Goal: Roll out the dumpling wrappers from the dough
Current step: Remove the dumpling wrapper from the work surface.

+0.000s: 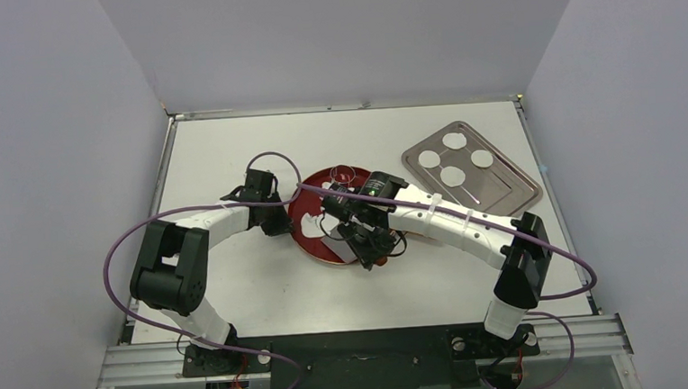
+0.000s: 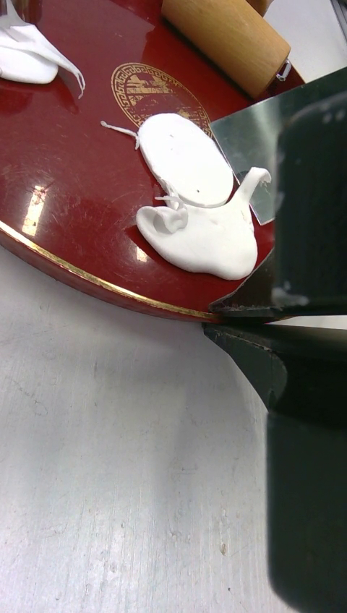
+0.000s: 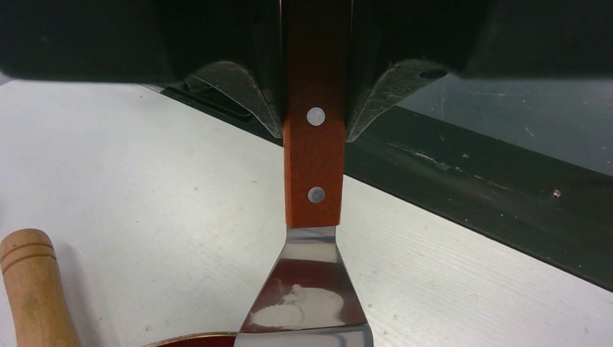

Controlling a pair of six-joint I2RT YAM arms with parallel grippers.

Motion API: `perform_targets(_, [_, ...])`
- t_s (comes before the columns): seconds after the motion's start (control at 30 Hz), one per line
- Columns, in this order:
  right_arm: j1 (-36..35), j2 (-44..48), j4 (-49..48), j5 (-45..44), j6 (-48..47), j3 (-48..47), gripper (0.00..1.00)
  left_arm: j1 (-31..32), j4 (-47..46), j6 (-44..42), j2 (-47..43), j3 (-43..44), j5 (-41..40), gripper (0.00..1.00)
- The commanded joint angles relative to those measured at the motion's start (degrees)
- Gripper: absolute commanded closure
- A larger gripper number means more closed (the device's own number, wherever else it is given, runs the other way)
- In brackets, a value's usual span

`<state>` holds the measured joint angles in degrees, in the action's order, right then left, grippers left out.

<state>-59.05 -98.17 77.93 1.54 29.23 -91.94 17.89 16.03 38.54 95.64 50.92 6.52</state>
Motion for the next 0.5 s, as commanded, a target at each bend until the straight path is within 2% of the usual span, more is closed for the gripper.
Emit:
perform_targets(0.0, [-1.1, -0.5, -4.0, 1.7, 0.7, -1.3, 1.00, 0.5, 1.2, 1.1, -0.7, -0.5, 0.5, 1.00])
perform_targets(0.47, [-2.1, -2.1, -7.0, 2.5, 1.2, -1.5, 1.00, 0.6, 0.8, 0.8, -0.5, -0.7, 0.5, 1.00])
